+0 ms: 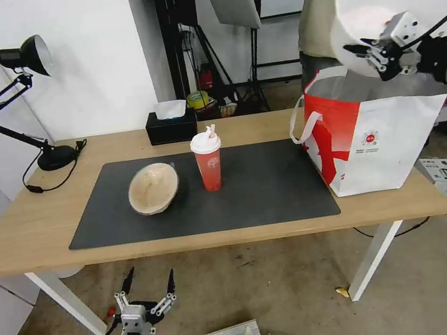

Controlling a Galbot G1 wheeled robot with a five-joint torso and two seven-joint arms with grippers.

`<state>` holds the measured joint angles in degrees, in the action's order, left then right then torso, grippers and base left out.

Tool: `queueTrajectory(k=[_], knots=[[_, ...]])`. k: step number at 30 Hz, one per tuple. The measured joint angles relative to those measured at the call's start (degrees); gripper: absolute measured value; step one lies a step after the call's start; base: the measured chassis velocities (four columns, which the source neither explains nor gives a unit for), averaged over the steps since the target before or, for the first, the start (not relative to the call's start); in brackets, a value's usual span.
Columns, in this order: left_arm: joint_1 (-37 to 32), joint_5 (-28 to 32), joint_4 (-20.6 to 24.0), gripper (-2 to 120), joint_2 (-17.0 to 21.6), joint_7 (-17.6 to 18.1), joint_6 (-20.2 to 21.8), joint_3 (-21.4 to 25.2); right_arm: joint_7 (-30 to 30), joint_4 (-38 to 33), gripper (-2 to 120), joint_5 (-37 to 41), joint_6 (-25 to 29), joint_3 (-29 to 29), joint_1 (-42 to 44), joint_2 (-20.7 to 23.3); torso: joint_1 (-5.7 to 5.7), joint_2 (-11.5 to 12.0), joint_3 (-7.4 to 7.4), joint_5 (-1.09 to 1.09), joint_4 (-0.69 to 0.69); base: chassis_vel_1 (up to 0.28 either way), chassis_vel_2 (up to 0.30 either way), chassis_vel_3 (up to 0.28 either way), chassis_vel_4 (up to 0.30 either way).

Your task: Pick up the trash from the table and place it into the takeout bag.

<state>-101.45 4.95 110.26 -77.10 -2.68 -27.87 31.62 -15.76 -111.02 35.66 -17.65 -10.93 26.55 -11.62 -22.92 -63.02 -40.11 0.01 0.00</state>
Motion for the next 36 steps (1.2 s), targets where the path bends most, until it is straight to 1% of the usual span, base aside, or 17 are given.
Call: queueTrajectory(k=[4, 15, 25, 29, 30, 32, 36], knots=[[-0.04, -0.09, 0.33, 100, 0.04, -0.02, 0.00, -0.02, -0.09, 0.67, 0, -0.69, 0.48, -1.46, 1.90, -0.06, 0.00, 0.01, 0.00, 0.00, 0.00, 0.000, 0.000, 0.000, 0.000], [-0.47, -0.22, 1.65, 100, 0.20, -0.03, 0.00, 0.16, -0.20, 4.04, 0, -2.89, 1.58, -0.55, 1.66, -0.99, 0.00, 0.00, 0.00, -0.01, 0.00, 0.000, 0.000, 0.000, 0.000], [-1.11, -0.27, 2.92, 100, 0.13, -0.05, 0.01, 0.30, 0.11, 6.20, 0, -4.01, 1.80, 2.99, -0.55, -3.23, 0.00, 0.00, 0.00, -0.01, 0.00, 0.000, 0.000, 0.000, 0.000], [-1.63, -0.28, 3.62, 100, 0.06, -0.05, 0.01, 0.61, 0.19, 8.48, 0, -5.56, 2.21, 6.49, -3.08, -4.93, 0.00, 0.00, 0.00, -0.01, 0.00, 0.000, 0.000, 0.000, 0.000], [-1.63, -0.28, 3.62, 100, 0.06, -0.05, 0.01, 0.61, 0.19, 8.48, 0, -5.56, 2.21, 6.49, -3.08, -4.93, 0.00, 0.00, 0.00, -0.01, 0.00, 0.000, 0.000, 0.000, 0.000], [-1.72, -0.27, 3.81, 100, 0.00, -0.06, 0.01, 0.65, 0.24, 10.05, 0, -6.44, 2.49, 8.78, -4.84, -6.25, 0.00, 0.00, 0.00, -0.01, 0.00, 0.000, 0.000, 0.000, 0.000], [-1.70, -0.27, 3.87, 100, -0.08, -0.05, 0.01, 0.66, 0.29, 11.06, 0, -7.01, 2.55, 10.39, -6.09, -7.22, 0.00, 0.00, 0.00, -0.01, 0.00, 0.000, 0.000, 0.000, 0.000]])
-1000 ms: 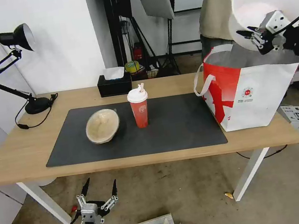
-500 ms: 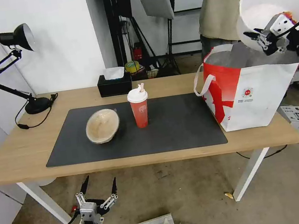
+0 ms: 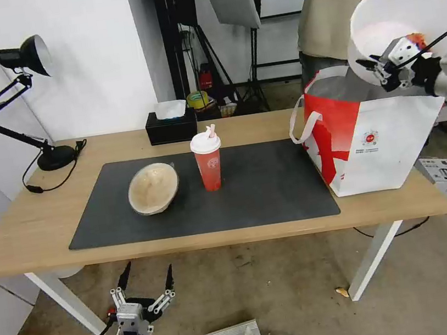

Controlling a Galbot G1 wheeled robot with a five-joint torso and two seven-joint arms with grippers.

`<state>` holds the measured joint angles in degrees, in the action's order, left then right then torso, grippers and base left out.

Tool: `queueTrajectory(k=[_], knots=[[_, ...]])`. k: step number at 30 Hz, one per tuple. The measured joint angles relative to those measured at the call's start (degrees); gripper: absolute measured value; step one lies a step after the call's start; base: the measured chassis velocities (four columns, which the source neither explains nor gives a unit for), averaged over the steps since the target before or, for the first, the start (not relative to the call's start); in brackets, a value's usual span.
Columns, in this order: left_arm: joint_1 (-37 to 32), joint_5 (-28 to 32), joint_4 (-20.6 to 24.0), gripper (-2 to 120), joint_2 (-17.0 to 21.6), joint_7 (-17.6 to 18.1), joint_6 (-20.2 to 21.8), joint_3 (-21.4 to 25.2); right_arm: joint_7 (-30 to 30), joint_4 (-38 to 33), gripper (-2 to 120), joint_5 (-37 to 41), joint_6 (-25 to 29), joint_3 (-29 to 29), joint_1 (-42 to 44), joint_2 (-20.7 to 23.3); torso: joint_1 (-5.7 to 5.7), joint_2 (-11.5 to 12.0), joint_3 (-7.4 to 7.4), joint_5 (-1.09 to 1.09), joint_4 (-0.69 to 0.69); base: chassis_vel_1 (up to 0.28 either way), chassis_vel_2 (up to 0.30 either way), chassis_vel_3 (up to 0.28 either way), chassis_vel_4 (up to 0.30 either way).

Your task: Pick up the trash from the table and place it into the takeout bag.

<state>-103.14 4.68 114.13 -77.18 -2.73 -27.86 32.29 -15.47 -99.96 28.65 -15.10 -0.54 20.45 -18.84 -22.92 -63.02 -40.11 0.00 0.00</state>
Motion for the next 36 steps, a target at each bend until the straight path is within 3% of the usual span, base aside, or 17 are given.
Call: queueTrajectory(k=[13, 36], knots=[[0.57, -0.02, -0.61, 100, -0.10, 0.02, 0.12, -0.22, 0.11, 5.44, 0, -2.85, 0.45, 4.21, -2.61, -5.00, 0.00, -0.01, 0.00, 0.00, 0.01, 0.000, 0.000, 0.000, 0.000], [0.79, -0.31, -1.91, 100, -0.10, 0.05, 0.18, -0.40, 0.43, 10.37, 0, -5.02, 1.12, 7.38, -5.56, -9.03, 0.00, -0.01, 0.00, 0.00, 0.00, 0.000, 0.000, 0.000, 0.000]])
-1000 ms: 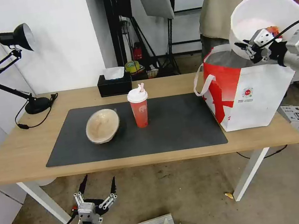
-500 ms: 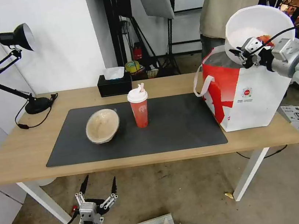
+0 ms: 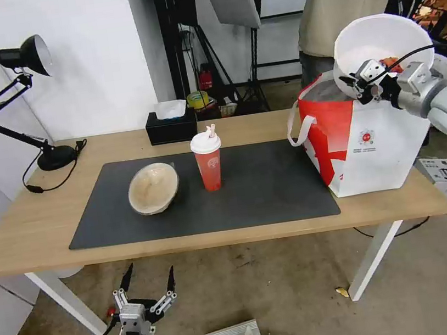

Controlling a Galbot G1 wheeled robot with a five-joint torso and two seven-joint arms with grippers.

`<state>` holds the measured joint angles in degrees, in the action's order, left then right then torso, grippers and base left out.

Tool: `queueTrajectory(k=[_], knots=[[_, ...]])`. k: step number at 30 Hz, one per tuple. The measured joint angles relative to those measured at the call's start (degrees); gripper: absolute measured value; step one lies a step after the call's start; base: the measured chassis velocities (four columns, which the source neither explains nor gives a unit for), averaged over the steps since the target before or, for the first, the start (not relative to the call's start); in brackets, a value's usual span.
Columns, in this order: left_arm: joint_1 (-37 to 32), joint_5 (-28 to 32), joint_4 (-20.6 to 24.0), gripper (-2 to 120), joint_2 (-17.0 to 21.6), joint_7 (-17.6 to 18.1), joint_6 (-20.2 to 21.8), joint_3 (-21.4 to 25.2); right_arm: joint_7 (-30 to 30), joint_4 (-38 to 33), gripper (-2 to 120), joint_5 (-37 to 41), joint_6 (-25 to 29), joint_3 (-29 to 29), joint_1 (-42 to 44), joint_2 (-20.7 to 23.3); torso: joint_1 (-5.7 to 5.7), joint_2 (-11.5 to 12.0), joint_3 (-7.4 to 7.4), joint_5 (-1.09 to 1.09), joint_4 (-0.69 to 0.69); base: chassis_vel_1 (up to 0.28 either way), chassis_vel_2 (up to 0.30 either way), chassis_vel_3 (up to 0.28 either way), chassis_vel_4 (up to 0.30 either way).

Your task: Pick up the trash from the table and place it into the takeout bag.

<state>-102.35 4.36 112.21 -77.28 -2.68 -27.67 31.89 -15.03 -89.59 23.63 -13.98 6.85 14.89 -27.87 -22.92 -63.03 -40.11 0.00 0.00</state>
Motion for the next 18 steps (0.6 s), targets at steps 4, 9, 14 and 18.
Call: queueTrajectory(k=[4, 9, 14, 18], knots=[[0.04, -0.01, -0.10, 100, -0.12, 0.01, 0.01, -0.03, 0.03, 0.12, 0, -0.11, 0.02, 0.23, -0.09, -0.24, 0.00, 0.00, 0.00, 0.00, 0.00, 0.000, 0.000, 0.000, 0.000], [0.14, -0.01, -0.37, 100, -0.30, 0.01, 0.01, -0.03, 0.16, 0.25, 0, -0.27, 0.07, 0.27, -0.09, -0.35, 0.00, 0.00, 0.00, 0.00, 0.00, 0.000, 0.000, 0.000, 0.000], [0.29, -0.02, -0.53, 100, -0.39, 0.01, 0.01, -0.04, 0.55, 0.30, 0, -0.42, 0.10, 0.27, -0.09, -0.43, 0.00, 0.00, 0.00, 0.00, 0.00, 0.000, 0.000, 0.000, 0.000], [0.36, -0.02, -0.67, 100, -0.40, 0.01, 0.01, -0.07, 1.09, 0.29, 5, -0.52, 0.11, 0.26, 0.09, -0.44, 0.00, 0.00, 0.00, 0.00, 0.00, 0.000, 0.000, 0.000, 0.000]])
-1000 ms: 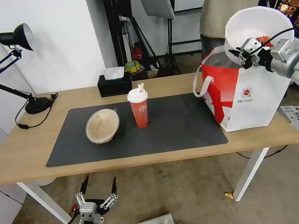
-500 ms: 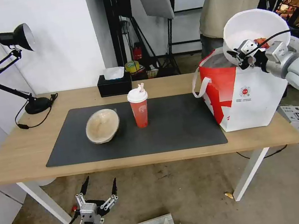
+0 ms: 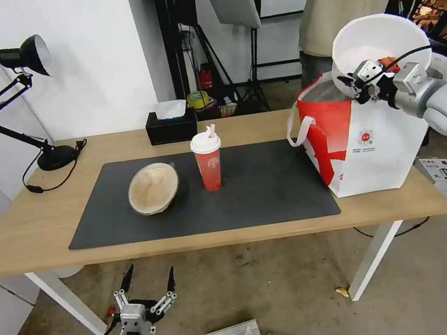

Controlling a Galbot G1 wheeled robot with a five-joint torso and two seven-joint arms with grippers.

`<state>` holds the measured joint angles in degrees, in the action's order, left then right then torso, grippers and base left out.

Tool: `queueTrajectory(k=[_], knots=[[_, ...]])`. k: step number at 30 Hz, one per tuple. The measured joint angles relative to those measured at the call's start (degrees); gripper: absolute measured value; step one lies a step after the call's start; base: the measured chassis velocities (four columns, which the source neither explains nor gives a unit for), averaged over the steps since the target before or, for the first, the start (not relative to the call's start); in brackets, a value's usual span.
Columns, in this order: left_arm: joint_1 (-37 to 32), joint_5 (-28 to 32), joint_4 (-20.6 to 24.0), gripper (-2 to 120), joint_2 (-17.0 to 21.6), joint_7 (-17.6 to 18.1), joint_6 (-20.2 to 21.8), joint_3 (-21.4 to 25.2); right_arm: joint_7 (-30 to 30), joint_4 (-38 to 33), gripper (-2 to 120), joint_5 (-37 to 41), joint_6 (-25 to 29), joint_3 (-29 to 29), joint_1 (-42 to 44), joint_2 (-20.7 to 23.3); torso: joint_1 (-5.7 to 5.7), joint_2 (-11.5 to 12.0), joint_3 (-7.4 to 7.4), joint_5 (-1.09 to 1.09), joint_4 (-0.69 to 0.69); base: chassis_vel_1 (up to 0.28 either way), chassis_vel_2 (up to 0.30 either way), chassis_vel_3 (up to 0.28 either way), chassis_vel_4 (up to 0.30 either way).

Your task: Pick up the trash from the table and place it into the takeout bag.

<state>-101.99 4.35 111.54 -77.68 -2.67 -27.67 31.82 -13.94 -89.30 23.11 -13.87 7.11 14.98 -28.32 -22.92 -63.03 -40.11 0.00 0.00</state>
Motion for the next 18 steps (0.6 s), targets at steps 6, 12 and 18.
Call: queueTrajectory(k=[6, 12, 18], knots=[[0.07, 0.00, -0.11, 100, -0.02, 0.00, -0.01, -0.04, 0.24, -0.27, 22, -0.08, 0.00, -0.14, 0.53, 0.06, 0.00, 0.00, 0.00, 0.00, 0.00, 0.000, 0.000, 0.000, 0.000], [0.15, 0.00, -0.25, 100, -0.10, 0.00, -0.02, -0.13, 0.27, -0.32, 46, -0.08, 0.00, -0.21, 0.61, 0.23, 0.00, 0.00, 0.00, 0.00, 0.00, 0.000, 0.000, 0.000, 0.000], [0.23, 0.01, -0.29, 100, -0.11, 0.00, -0.04, -0.14, 0.28, -0.33, 68, -0.06, 0.00, -0.22, 0.48, 0.27, 0.00, 0.00, 0.00, 0.00, 0.00, 0.000, 0.000, 0.000, 0.000]])
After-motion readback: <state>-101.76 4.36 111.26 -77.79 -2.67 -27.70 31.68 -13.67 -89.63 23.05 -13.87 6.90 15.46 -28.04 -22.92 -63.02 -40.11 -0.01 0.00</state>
